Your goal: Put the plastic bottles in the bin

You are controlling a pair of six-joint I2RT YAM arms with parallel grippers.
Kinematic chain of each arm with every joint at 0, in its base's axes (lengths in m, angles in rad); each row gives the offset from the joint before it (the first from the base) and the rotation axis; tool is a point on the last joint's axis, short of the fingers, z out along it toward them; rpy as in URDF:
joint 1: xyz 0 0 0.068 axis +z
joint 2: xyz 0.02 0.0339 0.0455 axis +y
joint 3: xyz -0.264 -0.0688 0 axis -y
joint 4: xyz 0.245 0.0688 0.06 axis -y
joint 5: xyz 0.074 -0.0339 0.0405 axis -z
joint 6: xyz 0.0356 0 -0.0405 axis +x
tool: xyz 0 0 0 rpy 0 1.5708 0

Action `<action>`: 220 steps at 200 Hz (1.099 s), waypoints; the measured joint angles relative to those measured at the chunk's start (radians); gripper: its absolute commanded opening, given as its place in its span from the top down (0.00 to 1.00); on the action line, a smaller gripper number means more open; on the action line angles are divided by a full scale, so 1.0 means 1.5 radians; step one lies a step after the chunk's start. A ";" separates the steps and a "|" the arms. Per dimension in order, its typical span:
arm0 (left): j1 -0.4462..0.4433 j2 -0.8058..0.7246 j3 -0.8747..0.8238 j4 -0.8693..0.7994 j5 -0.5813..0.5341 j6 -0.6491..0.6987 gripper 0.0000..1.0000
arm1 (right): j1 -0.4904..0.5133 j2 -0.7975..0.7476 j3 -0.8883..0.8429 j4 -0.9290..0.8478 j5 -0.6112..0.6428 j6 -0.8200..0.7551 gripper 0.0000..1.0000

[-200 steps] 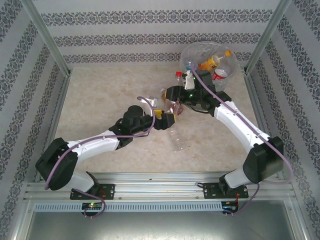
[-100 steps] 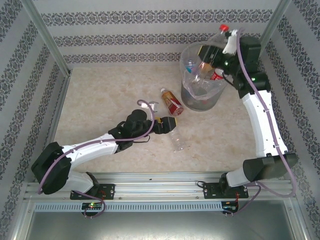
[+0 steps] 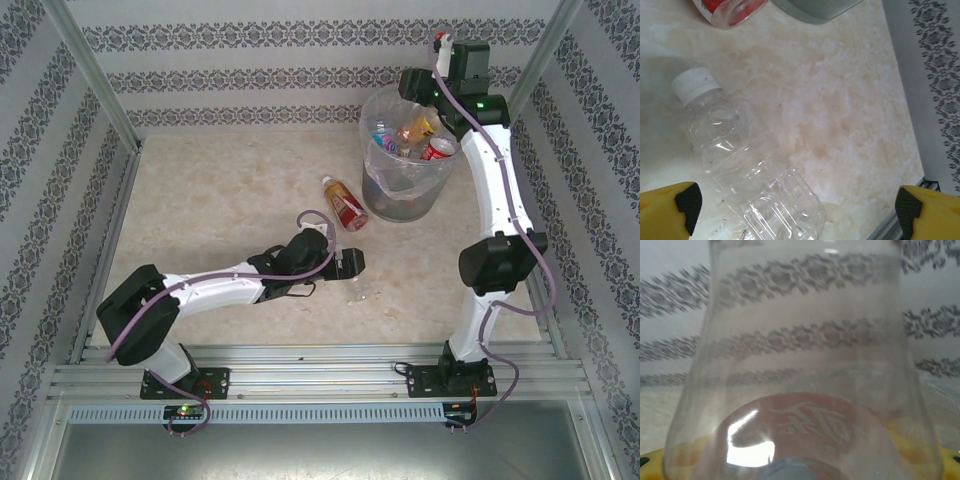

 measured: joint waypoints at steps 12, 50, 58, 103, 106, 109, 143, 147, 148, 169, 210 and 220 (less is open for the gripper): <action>0.000 0.021 0.009 -0.010 0.000 -0.006 0.00 | 0.000 0.006 0.000 -0.025 0.011 -0.016 0.38; -0.009 0.080 0.044 -0.046 0.003 -0.013 0.00 | 0.000 -0.011 -0.032 -0.039 0.027 -0.046 0.05; -0.011 0.087 0.050 -0.051 0.003 -0.014 0.00 | 0.000 -0.015 -0.040 -0.039 0.029 -0.047 0.03; -0.015 0.126 0.062 -0.057 0.012 -0.031 0.00 | 0.002 -0.073 -0.085 -0.047 0.037 -0.057 0.02; -0.016 0.129 0.063 -0.057 0.013 -0.033 0.00 | 0.003 -0.082 -0.093 -0.047 0.039 -0.057 0.02; -0.016 0.133 0.063 -0.058 0.014 -0.034 0.00 | 0.005 -0.094 -0.103 -0.047 0.041 -0.057 0.02; -0.028 0.171 0.086 -0.072 0.018 -0.043 0.07 | 0.023 -0.239 -0.222 -0.034 0.053 -0.057 0.02; -0.028 0.171 0.087 -0.075 0.018 -0.045 0.08 | 0.026 -0.260 -0.241 -0.031 0.054 -0.056 0.02; -0.028 0.171 0.087 -0.075 0.018 -0.045 0.08 | 0.027 -0.264 -0.245 -0.030 0.054 -0.056 0.02; -0.030 0.176 0.089 -0.076 0.019 -0.053 0.19 | 0.052 -0.371 -0.360 -0.001 0.059 -0.042 0.02; -0.030 0.175 0.080 -0.064 0.015 -0.057 0.44 | 0.109 -0.513 -0.596 0.035 0.042 0.020 0.04; -0.030 0.170 0.070 -0.052 0.013 -0.052 0.45 | 0.115 -0.530 -0.644 0.040 0.027 0.042 0.04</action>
